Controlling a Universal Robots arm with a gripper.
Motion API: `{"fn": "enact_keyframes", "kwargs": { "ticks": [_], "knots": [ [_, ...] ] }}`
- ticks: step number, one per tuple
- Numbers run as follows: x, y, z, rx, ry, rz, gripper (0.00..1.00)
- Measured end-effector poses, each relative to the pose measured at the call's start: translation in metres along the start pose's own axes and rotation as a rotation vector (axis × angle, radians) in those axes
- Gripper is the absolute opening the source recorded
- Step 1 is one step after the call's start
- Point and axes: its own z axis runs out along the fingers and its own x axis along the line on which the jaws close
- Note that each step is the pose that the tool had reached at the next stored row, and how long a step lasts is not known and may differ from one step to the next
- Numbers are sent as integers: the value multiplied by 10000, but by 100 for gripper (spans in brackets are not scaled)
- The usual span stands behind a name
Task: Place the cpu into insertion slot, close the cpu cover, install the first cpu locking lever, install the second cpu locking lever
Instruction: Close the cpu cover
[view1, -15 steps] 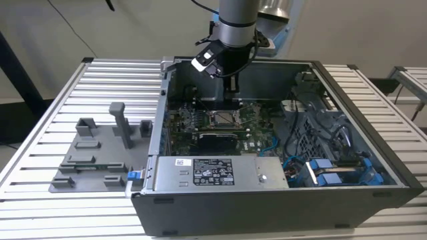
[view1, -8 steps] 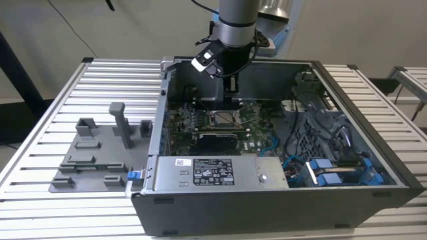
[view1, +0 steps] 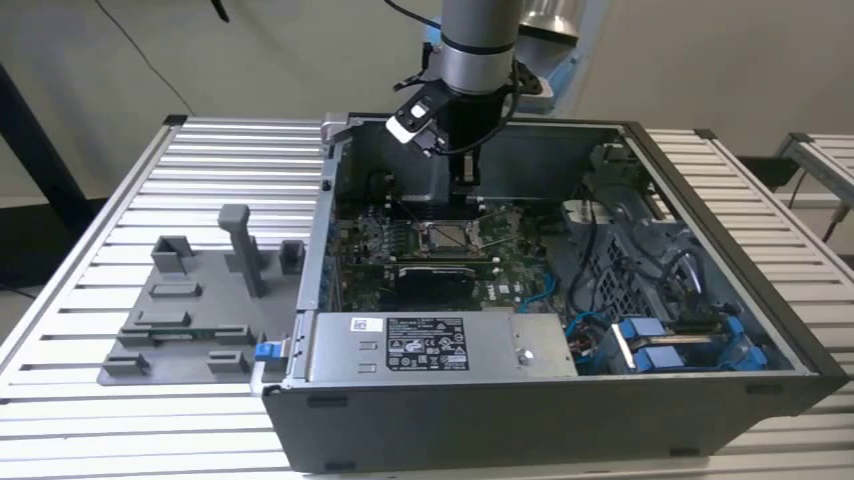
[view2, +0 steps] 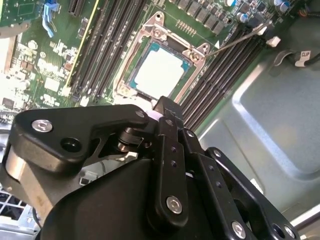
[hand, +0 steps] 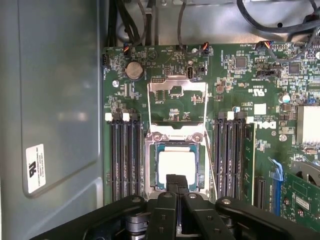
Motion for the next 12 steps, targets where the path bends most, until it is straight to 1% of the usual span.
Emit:
{"fn": "enact_keyframes", "kwargs": {
  "ticks": [3,6,12],
  "knots": [
    [1,66,2,3,0,-1,11],
    [3,146,4,9,0,1,11],
    [8,347,10,32,0,2,11]
  ]
}}
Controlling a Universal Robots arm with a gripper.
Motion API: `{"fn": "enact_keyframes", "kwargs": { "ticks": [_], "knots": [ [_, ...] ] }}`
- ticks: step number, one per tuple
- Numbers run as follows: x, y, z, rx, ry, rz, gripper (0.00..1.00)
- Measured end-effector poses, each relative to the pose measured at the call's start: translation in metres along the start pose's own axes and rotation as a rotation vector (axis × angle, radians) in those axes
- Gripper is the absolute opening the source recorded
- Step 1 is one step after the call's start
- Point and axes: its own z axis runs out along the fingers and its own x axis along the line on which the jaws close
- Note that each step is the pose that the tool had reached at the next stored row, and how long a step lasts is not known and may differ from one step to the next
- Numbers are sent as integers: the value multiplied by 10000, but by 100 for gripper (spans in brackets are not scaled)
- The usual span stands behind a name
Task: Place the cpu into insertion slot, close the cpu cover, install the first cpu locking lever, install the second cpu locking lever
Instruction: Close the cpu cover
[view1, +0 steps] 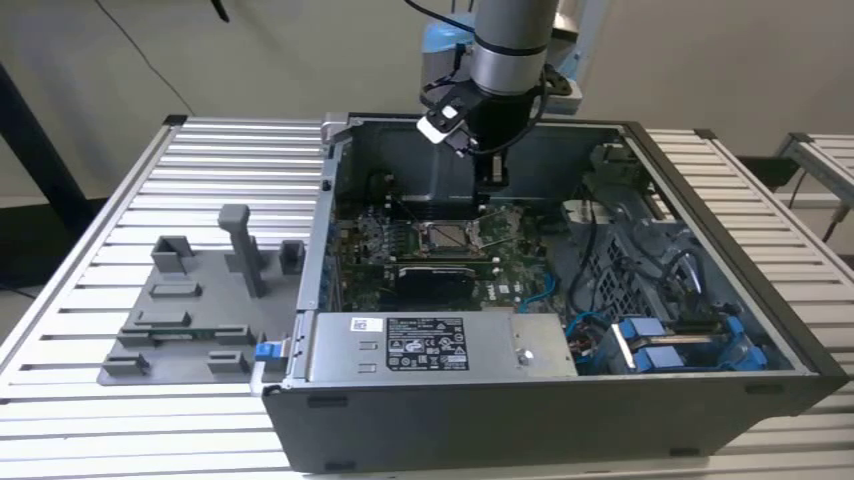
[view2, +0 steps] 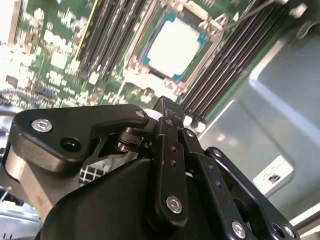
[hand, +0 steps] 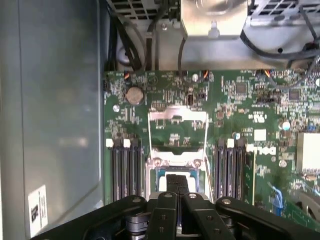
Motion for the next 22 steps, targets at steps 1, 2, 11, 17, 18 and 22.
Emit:
{"fn": "enact_keyframes", "kwargs": {
  "ticks": [1,2,11,17,18,22],
  "knots": [
    [1,37,1,6,-1,0,11],
    [2,74,2,12,-1,2,11],
    [10,401,11,96,-3,7,11],
    [14,585,16,140,-4,10,11],
    [15,614,18,145,-3,11,11],
    [16,696,28,155,-2,12,11]
  ]
}}
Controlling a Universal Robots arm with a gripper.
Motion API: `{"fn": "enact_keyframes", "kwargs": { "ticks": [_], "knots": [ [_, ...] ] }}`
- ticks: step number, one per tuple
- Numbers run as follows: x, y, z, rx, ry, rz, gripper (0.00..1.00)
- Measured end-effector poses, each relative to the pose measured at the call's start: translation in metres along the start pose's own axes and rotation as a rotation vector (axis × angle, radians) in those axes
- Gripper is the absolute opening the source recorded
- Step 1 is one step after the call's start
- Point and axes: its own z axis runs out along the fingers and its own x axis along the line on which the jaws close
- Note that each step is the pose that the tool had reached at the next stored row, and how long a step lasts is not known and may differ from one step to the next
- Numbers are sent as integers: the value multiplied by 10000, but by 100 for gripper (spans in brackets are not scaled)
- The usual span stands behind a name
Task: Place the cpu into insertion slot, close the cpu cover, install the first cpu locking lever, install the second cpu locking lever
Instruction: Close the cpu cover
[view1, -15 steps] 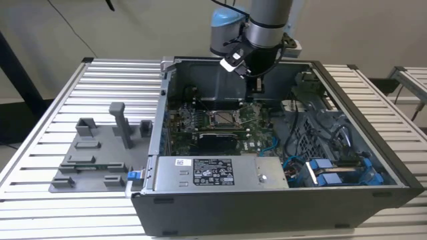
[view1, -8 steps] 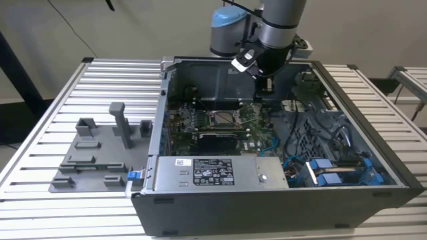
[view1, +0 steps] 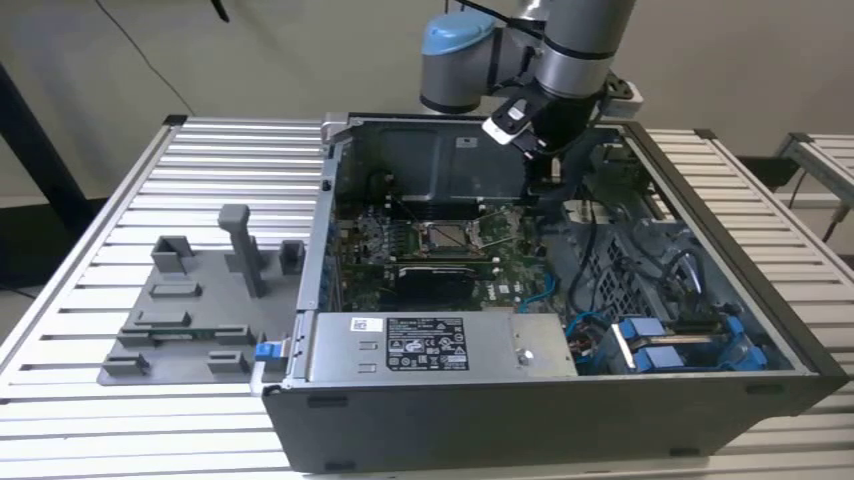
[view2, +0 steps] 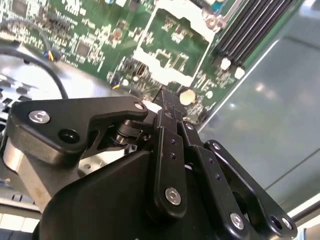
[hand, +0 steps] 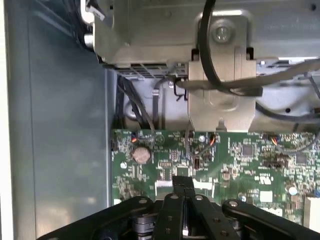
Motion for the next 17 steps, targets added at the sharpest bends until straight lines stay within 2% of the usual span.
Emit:
{"fn": "enact_keyframes", "kwargs": {
  "ticks": [5,8,17],
  "knots": [
    [-1,35,2,19,-4,1,11],
    [-4,60,60,20,-3,2,11],
    [-15,80,223,19,-2,2,11]
  ]
}}
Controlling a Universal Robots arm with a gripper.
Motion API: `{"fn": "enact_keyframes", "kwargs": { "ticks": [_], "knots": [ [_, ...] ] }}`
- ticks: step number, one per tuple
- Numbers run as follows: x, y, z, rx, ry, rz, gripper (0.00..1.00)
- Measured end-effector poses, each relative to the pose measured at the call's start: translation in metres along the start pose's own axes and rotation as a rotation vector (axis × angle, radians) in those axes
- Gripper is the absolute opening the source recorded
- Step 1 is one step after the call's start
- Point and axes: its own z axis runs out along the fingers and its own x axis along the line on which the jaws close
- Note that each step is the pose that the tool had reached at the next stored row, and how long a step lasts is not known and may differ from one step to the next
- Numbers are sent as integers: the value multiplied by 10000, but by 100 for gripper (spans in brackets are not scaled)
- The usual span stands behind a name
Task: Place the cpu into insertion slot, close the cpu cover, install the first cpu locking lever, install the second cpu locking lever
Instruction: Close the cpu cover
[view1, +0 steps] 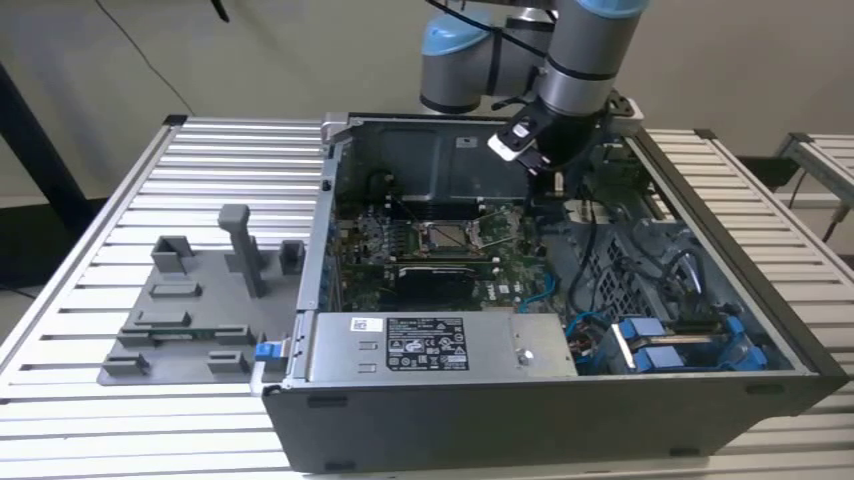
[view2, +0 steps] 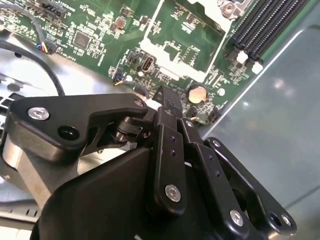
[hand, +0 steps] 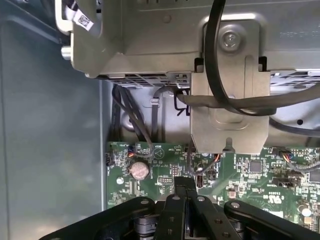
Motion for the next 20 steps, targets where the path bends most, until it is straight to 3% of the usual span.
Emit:
{"fn": "enact_keyframes", "kwargs": {
  "ticks": [10,15,17,20],
  "knots": [
    [-13,9,176,1,6,0,11],
    [-17,9,232,17,31,-2,11],
    [-18,9,237,76,51,1,11],
    [-17,9,238,318,69,21,11]
  ]
}}
